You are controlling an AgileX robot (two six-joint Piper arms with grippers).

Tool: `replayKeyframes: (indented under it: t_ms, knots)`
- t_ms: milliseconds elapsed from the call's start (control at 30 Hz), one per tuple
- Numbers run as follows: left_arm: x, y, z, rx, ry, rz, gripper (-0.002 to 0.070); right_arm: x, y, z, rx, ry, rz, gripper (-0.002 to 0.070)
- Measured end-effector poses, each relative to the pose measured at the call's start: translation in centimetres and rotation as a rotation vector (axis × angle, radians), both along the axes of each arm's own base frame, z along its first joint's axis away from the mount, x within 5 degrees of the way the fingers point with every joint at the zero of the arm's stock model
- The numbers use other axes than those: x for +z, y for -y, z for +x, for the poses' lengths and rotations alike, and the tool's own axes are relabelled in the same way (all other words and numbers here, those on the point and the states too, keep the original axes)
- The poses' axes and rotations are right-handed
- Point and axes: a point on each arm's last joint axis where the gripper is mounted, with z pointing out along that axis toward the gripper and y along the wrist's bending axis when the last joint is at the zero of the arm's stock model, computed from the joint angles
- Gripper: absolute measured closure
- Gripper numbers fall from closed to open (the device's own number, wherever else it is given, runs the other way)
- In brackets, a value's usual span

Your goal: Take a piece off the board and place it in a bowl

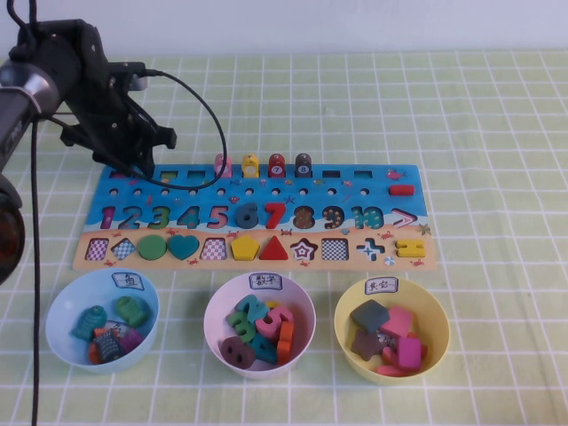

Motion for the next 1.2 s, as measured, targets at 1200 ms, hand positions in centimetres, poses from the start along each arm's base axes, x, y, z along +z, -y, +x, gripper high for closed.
replayKeyframes:
  t_ms: [1200]
  knots:
    - [12.1,-1.8,-13.9,-0.242,0.015,0.099,0.0484,0.0,0.0,0.0,0.0,0.0,0.0,0.0694]
